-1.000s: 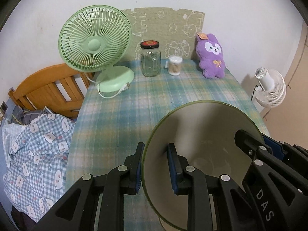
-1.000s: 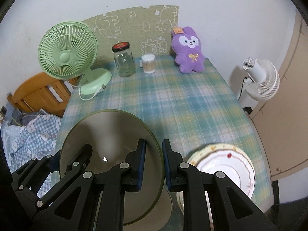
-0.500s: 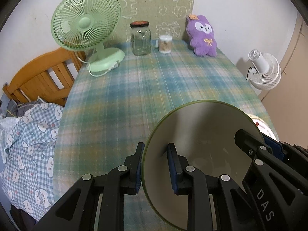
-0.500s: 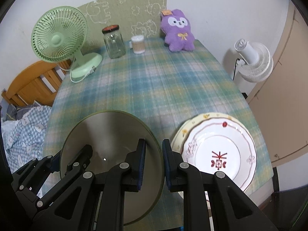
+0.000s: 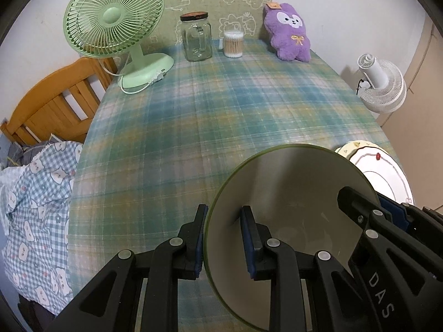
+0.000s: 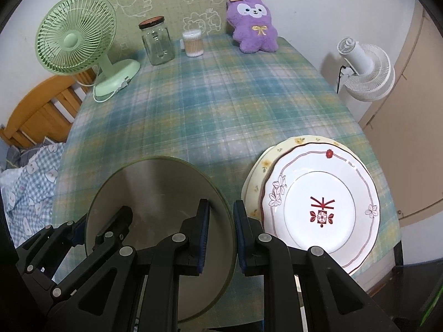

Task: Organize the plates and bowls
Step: 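Carry the held bowl with both grippers over the plate stack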

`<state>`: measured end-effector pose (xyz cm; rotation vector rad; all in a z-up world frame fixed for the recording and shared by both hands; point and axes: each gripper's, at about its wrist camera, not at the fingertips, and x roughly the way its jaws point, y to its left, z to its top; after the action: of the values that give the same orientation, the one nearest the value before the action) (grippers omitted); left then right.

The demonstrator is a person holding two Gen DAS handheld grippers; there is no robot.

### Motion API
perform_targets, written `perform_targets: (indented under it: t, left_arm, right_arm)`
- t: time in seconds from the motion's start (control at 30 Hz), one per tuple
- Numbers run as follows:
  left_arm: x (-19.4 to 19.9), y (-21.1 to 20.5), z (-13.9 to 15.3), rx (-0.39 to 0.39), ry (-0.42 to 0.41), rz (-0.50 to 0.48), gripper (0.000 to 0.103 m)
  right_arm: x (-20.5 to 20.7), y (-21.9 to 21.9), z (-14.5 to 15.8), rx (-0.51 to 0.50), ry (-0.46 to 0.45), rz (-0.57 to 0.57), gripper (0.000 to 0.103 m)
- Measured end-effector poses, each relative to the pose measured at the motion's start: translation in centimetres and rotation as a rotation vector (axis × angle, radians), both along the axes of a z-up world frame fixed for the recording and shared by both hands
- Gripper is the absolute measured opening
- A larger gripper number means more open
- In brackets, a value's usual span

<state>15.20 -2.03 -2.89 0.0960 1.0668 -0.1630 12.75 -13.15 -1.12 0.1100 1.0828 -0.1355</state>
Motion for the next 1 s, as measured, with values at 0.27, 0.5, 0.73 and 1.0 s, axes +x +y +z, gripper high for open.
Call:
perform_targets:
  t: [0.27,0.5,0.73,1.0]
  left_arm:
    - [0.1,0.5,-1.3,-0.001,0.035,0.016,0.022]
    - [0.2,0.5,-1.6,-0.012,0.041,0.022,0.022]
    - [0.3,0.5,-1.7,-0.048,0.065,-0.001,0.047]
    - [0.3,1.0,-2.3,-0.056,0.080,0.012,0.059]
  right_arm:
    - [0.4,0.5,-0.9,-0.010,0.023,0.010,0.021]
    - [0.7,0.4,-1.3,-0.015,0.023,0.006,0.021]
    - [0.8,0.2,-1.3,0.020,0.043,0.045,0.037]
    - [0.8,-0.2,-1.8,0.008,0.049,0.040,0.057]
